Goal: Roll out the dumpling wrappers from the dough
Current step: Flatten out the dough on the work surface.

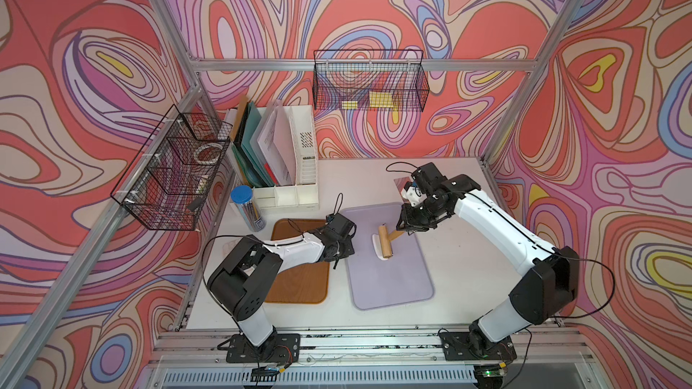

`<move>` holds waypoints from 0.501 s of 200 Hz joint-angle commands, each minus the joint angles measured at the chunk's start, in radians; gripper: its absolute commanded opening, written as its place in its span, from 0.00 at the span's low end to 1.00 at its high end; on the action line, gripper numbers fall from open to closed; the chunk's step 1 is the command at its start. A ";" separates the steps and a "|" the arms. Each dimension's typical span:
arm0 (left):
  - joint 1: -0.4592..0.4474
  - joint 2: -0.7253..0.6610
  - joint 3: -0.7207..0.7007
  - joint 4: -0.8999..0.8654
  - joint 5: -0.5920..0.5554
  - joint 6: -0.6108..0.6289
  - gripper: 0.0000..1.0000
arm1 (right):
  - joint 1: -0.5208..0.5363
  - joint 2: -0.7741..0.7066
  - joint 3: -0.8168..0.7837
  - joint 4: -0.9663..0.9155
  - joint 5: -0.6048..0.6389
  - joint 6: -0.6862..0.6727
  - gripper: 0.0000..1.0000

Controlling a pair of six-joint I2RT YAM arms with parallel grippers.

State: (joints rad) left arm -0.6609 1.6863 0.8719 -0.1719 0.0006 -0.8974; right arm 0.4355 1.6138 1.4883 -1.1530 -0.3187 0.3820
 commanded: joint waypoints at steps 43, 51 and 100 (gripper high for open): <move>-0.003 -0.001 0.002 -0.012 0.001 0.009 0.00 | 0.012 0.050 0.053 0.019 0.002 -0.011 0.00; -0.003 0.000 0.002 -0.012 0.002 0.009 0.00 | 0.016 0.044 0.070 0.010 0.012 -0.011 0.00; -0.004 0.006 0.000 -0.006 0.003 -0.005 0.00 | 0.024 0.051 0.084 -0.005 0.009 -0.009 0.00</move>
State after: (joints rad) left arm -0.6609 1.6859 0.8722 -0.1719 0.0006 -0.8978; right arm 0.4484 1.6718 1.5639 -1.1622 -0.2962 0.3779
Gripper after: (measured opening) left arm 0.063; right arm 0.295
